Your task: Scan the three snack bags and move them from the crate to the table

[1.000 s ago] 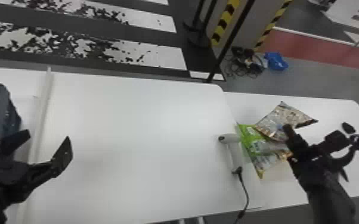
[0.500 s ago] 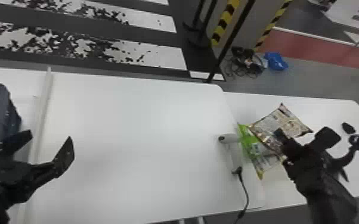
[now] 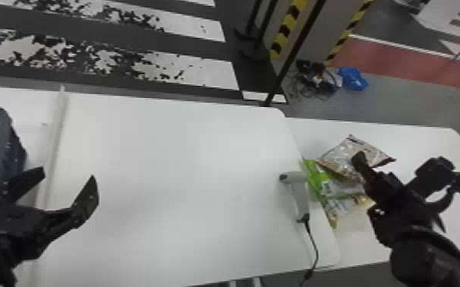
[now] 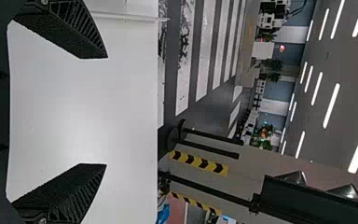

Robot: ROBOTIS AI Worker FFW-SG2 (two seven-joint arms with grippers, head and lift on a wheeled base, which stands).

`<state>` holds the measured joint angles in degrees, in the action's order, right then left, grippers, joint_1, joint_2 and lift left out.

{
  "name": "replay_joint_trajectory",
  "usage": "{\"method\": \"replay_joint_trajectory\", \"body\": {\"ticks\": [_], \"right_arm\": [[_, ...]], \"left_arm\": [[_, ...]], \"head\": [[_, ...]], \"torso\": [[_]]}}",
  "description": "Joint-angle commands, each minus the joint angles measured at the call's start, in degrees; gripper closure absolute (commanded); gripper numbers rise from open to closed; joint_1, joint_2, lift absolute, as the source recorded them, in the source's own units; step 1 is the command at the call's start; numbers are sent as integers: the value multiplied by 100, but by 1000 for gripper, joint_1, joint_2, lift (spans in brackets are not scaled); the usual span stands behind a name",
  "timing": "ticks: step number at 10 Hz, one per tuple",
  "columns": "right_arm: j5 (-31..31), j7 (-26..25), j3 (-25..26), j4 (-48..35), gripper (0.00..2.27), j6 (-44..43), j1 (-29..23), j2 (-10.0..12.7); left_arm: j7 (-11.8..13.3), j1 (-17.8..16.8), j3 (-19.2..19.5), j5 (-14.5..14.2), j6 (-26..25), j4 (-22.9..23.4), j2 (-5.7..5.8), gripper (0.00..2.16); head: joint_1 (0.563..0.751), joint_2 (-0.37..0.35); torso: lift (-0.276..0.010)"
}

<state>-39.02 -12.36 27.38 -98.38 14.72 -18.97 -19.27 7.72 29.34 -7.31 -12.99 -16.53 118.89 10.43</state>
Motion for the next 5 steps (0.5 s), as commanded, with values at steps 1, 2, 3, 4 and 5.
{"method": "replay_joint_trajectory", "body": {"ticks": [1, 2, 3, 4, 5], "right_arm": [[44, 181, -216, -929, 70, 1, -582, 231], [176, 471, -480, -1395, 66, -35, -819, 477], [694, 594, -1016, -1746, 56, -175, -968, 626], [1371, 594, -1728, -1904, 56, -843, -1109, 670], [1828, 594, -2308, -1966, 56, -1107, -1126, 732]], "left_arm": [[-34, -7, -43, -2, 5, 2, -15, 33], [-95, -7, -60, -2, 58, -50, -15, 33], [-227, -16, -60, -2, 479, -288, -15, 33], [-271, -7, 28, 7, 567, -428, -24, 33], [-271, 134, 142, 16, 726, -428, -24, 33]], "head": [[695, -350], [695, -350], [695, -350], [695, -350], [695, -316]], "torso": [[-62], [-62], [-62], [-62], [-62]]}}
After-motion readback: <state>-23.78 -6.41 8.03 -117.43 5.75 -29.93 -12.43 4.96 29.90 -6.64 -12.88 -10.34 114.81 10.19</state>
